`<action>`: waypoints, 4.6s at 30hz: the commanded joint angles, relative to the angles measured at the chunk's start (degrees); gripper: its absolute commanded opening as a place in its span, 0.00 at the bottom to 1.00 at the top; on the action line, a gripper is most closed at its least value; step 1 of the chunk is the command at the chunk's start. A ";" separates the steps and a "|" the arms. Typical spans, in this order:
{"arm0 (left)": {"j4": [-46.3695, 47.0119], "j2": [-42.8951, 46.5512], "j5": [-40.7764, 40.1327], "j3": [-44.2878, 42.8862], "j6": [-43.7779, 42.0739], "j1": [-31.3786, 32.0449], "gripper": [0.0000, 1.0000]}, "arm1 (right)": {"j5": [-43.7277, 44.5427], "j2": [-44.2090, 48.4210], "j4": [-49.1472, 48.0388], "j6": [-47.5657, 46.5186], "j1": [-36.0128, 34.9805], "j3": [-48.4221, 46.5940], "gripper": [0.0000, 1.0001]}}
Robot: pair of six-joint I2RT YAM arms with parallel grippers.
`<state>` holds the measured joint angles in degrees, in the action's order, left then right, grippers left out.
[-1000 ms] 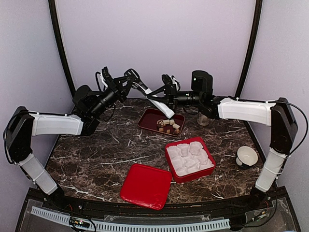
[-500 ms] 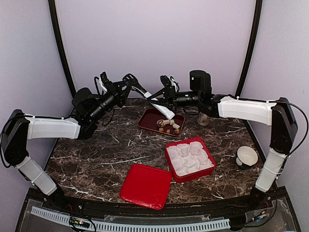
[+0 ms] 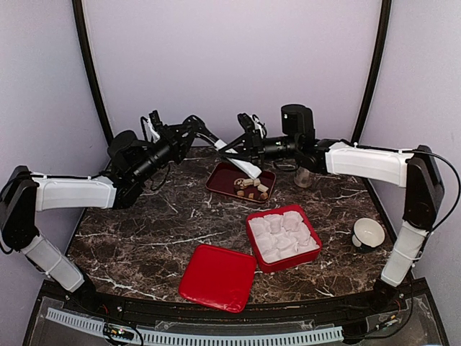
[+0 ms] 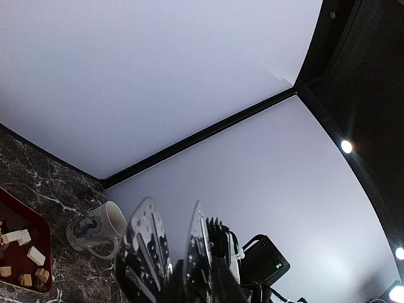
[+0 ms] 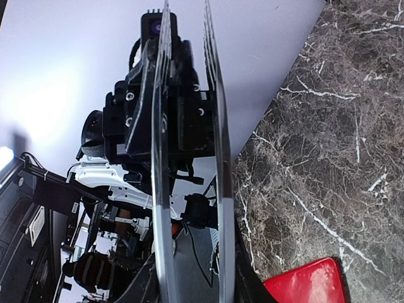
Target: Pack the chocolate
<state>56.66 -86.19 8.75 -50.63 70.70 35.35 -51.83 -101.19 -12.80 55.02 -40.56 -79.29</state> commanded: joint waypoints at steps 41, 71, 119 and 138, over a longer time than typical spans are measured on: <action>-68.30 12.09 8.47 -4.65 -28.04 -9.40 0.83 | 42.44 -8.43 73.77 -48.33 13.51 -21.17 0.32; -67.43 8.42 10.23 -5.46 -28.25 -11.24 0.85 | 50.40 -18.61 75.02 -49.56 8.42 -25.40 0.36; -68.65 12.47 12.78 -1.42 -33.51 -13.03 0.86 | 49.17 28.18 80.90 -30.95 2.31 2.13 0.24; -71.24 16.05 6.96 1.51 -33.62 -13.10 0.86 | 51.49 23.16 70.27 -28.59 0.04 15.22 0.25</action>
<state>-13.08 -72.38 17.52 -50.43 37.60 22.65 -1.37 -76.47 61.17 26.68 -40.05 -64.25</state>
